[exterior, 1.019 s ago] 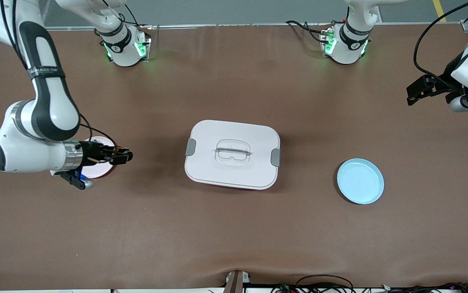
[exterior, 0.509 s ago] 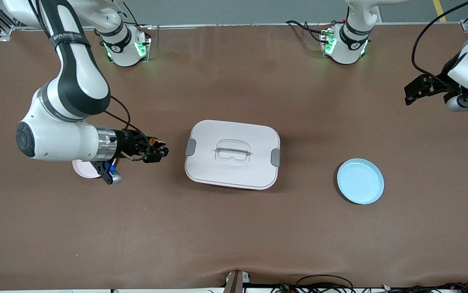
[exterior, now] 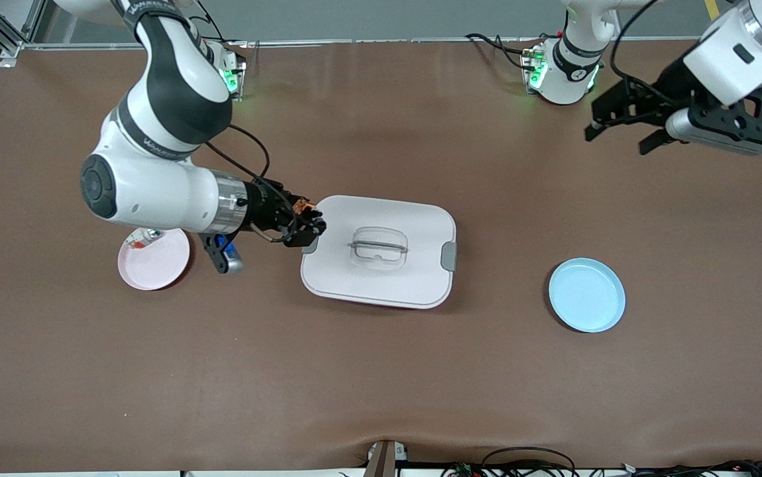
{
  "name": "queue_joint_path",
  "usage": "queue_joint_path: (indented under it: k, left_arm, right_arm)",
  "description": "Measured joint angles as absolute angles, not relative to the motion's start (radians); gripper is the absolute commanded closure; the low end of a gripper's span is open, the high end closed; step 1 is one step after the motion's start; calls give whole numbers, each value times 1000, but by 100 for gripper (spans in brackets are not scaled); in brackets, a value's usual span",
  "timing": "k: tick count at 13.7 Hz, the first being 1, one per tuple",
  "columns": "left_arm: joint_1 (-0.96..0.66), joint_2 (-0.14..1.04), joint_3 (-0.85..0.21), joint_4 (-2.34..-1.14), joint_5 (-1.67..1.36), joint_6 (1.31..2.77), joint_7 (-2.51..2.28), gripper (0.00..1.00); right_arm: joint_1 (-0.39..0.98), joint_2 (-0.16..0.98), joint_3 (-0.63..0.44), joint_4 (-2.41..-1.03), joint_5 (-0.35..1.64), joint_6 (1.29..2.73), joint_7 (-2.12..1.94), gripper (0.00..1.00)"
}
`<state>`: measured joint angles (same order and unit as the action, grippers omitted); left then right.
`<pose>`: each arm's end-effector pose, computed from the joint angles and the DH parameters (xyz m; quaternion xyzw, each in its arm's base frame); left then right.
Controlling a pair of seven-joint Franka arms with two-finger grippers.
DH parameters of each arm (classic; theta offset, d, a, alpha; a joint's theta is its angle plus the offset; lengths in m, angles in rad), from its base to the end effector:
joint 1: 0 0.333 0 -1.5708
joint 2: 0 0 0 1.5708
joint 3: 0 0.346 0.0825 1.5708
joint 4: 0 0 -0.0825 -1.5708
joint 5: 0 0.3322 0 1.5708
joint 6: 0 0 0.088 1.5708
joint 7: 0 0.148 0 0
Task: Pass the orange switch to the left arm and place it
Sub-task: 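Lift the switch with the right gripper and carry it over the box, then hold the switch with the right gripper while the left gripper grasps it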
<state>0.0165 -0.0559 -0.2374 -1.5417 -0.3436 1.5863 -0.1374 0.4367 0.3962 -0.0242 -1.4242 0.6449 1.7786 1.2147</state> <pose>0.4656 -0.1594 0.6621 0.9841 -0.0471 0.0186 0.1704 0.5545 0.3287 0.4907 -0.8466 0.4362 0.2346 0.1946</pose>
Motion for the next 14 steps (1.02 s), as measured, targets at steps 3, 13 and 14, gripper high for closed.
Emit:
queue_joint_path:
  k: [3,13,14]
  left_arm:
    - [16,-51,-269,-1543,-461,1635,-137,0]
    - [5,54,-422,-1638,-753,1960,-174,6]
    - [-2,64,-425,-1644,-774,1982,-174,9]
  right_arm:
    - [477,396,-24,-1409,648,1830,1340,100]
    - [556,434,-24,-1285,649,1877,1637,100]
    - [563,440,-24,-1281,649,1892,1657,100]
